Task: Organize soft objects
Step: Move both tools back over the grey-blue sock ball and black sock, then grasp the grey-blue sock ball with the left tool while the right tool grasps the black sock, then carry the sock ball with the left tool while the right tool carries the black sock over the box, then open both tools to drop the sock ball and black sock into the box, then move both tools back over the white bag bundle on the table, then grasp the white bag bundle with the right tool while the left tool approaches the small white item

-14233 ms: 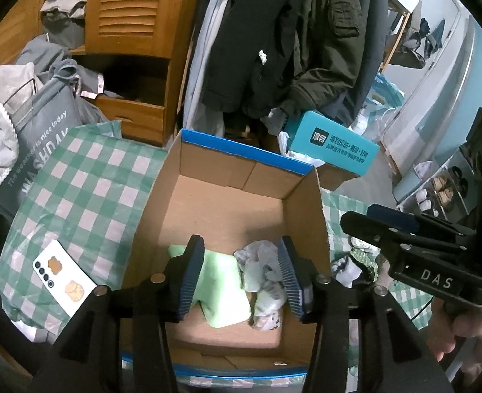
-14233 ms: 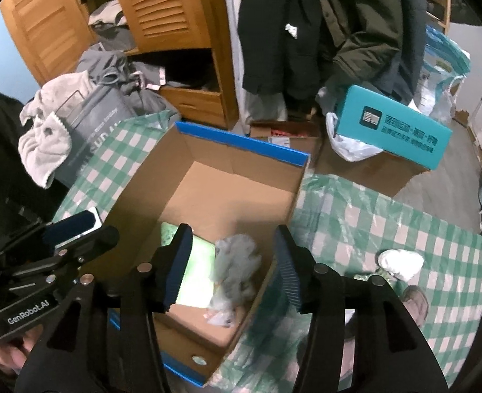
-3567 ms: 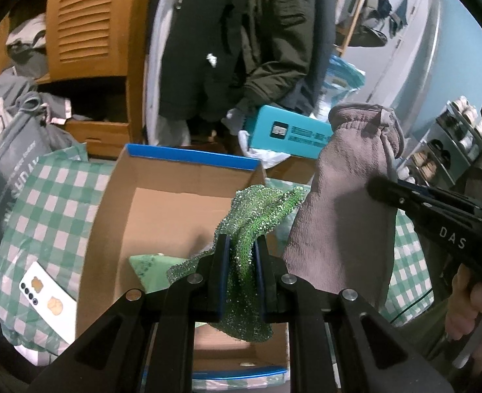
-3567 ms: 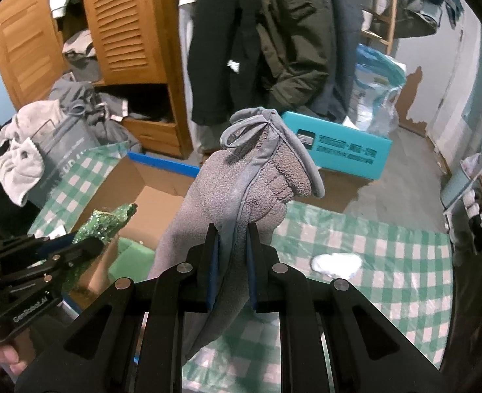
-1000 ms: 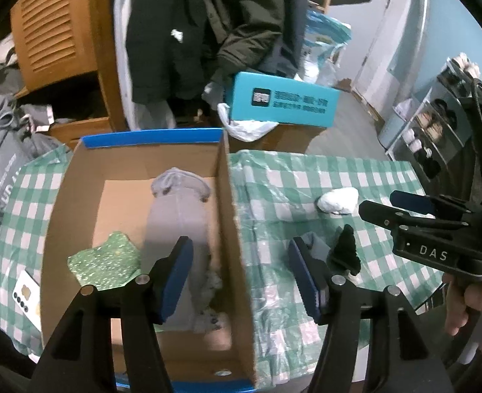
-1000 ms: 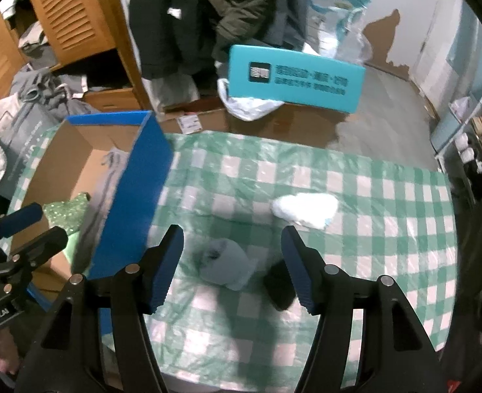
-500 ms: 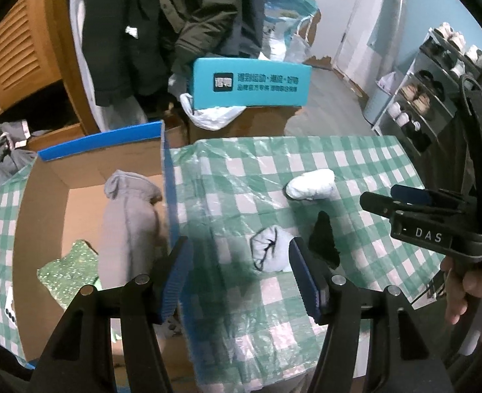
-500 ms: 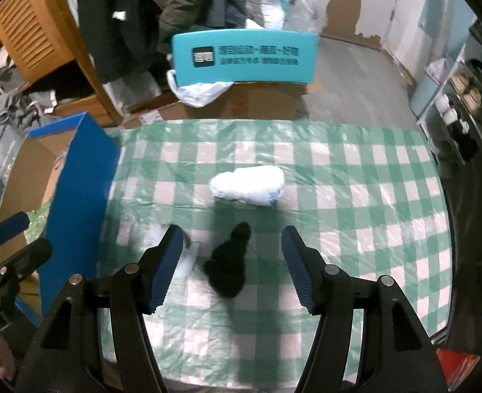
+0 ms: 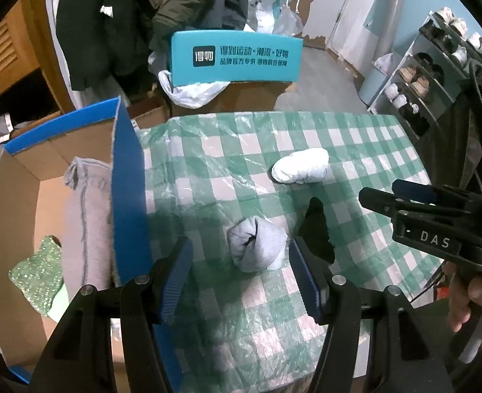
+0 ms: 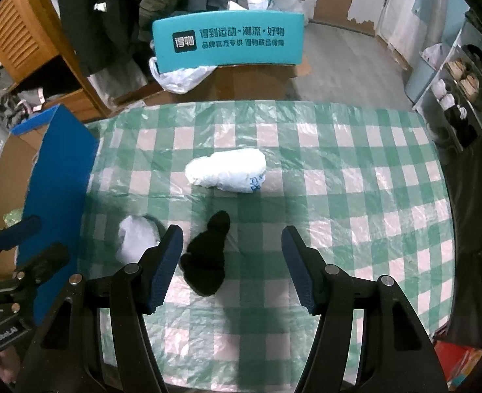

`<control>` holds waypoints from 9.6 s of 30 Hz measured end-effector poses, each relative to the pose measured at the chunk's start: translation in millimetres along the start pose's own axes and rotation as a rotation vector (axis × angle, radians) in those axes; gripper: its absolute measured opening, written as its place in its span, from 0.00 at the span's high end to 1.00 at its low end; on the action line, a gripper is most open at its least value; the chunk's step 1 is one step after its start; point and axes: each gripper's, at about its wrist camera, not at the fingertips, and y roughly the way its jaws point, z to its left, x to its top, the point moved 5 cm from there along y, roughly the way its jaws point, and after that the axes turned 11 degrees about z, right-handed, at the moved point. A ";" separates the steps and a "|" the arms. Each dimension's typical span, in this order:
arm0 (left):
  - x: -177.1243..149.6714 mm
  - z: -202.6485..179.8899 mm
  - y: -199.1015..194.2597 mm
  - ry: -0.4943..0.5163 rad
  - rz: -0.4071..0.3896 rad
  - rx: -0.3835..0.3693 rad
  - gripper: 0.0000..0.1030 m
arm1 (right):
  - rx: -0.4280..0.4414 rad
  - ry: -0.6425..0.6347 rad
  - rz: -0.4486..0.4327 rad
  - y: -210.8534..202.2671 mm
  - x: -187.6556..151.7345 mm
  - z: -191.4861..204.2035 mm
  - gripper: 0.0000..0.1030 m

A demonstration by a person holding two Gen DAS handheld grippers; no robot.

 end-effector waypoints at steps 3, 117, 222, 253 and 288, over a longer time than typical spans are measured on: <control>1.0 -1.4 6.4 -0.002 0.007 0.002 0.39 | 0.000 0.007 0.013 6.5 0.1 -3.3 0.40; -16.1 5.4 -63.1 0.062 -0.137 0.005 0.71 | 0.083 -0.149 -0.100 -54.5 -7.8 62.0 0.68; -50.5 135.0 -73.5 -0.202 -0.125 0.119 0.42 | 0.125 -0.291 -0.031 -38.7 4.0 185.8 0.41; -19.0 40.9 -32.9 -0.027 -0.033 0.120 0.41 | 0.081 -0.110 -0.039 -32.8 -5.6 60.5 0.37; 50.4 3.9 48.1 -0.006 0.034 0.093 0.41 | -0.046 -0.265 0.017 50.8 65.2 26.6 0.37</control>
